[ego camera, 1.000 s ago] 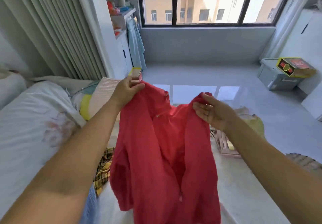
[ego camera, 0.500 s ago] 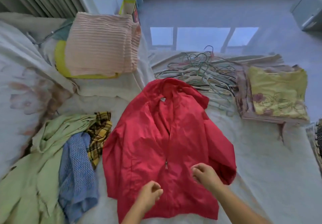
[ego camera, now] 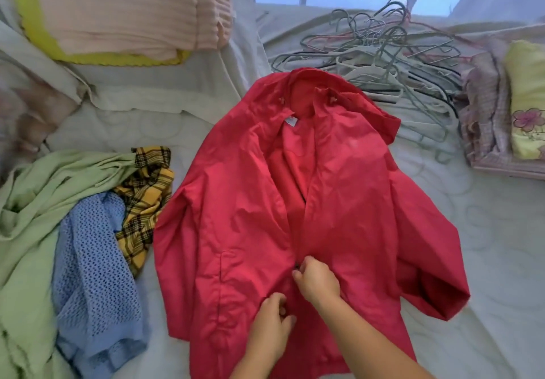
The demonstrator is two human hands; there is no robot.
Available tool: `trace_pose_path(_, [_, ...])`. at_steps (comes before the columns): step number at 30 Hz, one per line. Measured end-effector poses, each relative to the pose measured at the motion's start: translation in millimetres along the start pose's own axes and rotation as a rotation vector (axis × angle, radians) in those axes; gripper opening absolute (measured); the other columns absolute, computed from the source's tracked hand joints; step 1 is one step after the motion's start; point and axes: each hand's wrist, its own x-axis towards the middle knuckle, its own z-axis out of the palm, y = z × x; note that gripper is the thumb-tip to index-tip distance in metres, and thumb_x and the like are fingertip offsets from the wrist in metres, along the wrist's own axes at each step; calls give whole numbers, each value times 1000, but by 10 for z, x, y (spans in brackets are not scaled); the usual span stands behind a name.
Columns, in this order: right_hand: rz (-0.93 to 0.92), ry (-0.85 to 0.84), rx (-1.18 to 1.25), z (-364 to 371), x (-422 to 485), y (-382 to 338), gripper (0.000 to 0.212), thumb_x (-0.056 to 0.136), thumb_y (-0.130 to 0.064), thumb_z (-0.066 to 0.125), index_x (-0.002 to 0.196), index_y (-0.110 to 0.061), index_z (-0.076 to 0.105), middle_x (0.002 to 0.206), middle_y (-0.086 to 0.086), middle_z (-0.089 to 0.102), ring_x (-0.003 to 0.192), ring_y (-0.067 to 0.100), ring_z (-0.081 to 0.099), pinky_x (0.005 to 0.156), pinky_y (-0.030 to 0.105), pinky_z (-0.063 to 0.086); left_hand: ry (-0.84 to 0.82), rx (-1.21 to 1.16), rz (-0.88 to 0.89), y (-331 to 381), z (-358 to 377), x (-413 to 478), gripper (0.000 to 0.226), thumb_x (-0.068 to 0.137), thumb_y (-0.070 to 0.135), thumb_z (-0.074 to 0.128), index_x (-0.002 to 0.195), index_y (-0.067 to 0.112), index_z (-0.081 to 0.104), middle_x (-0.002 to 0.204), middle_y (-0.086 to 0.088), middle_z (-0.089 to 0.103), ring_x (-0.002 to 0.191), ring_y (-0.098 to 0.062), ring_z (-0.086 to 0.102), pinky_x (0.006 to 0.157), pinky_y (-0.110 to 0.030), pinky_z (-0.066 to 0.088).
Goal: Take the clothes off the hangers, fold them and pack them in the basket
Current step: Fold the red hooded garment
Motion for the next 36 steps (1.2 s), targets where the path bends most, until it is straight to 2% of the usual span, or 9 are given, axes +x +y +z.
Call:
trace_pose_path(2, [3,-128,264,-23,-1,29,21,82,-21,57,64,-13,51,54,-1,57,54,21,53,52,27,38,78,15,-11,53,-33,77,31,86,27,63,113,25,46,97,9,44,91,-12,53,81,-22,39])
trace_pose_path(4, [1,-210,405,-109,-101,35,26,81,-12,57,56,-14,47,47,1,44,36,10,37,38,22,26,112,47,29,157,-86,134,34,85,35,63,113,24,48,94,12,43,92,-14,55,78,-27,40])
trace_pose_path(10, [-75,-18,199,-128,-81,45,19,82,-33,64,78,-20,52,86,2,64,87,23,63,68,29,42,113,188,-21,324,-184,202,28,89,26,56,115,17,49,117,-1,53,109,-21,54,85,-34,40])
trace_pose_path(13, [-50,20,-4,29,-15,-49,37,86,-38,60,109,-10,51,115,10,61,111,29,58,85,33,44,72,235,11,157,-135,220,25,90,23,52,115,17,50,118,-1,50,111,-21,52,89,-33,39])
trace_pose_path(18, [-43,5,-132,21,77,-53,25,86,-27,55,102,-9,59,110,10,65,103,29,61,79,32,47,28,216,166,-93,-15,192,39,84,30,63,118,20,46,105,11,35,112,-15,44,94,-23,34])
trace_pose_path(22, [109,-360,330,-107,-17,-7,20,79,-19,57,60,-12,53,57,3,51,43,14,40,42,18,28,10,276,87,-7,70,113,35,87,44,56,112,22,46,101,8,31,116,-15,40,94,-27,31])
trace_pose_path(28, [166,-561,666,-151,-290,-29,31,93,-21,52,63,-13,55,43,-5,44,32,3,25,35,15,12,187,285,29,197,-80,154,26,94,28,41,115,18,53,118,-2,58,113,-22,53,90,-31,36])
trace_pose_path(33, [313,-562,1203,-612,-235,-193,28,95,-17,46,69,-9,51,40,-6,47,24,0,32,25,10,14,-73,383,162,155,-115,-141,70,70,61,15,104,15,55,114,-8,60,110,-27,52,86,-36,36])
trace_pose_path(36, [188,-451,1384,-1235,-59,-560,25,97,-16,42,73,-10,48,39,-4,50,22,-1,33,23,10,16,-367,448,-55,130,-105,-307,77,79,58,19,127,5,49,132,-12,52,121,-23,48,95,-30,34])
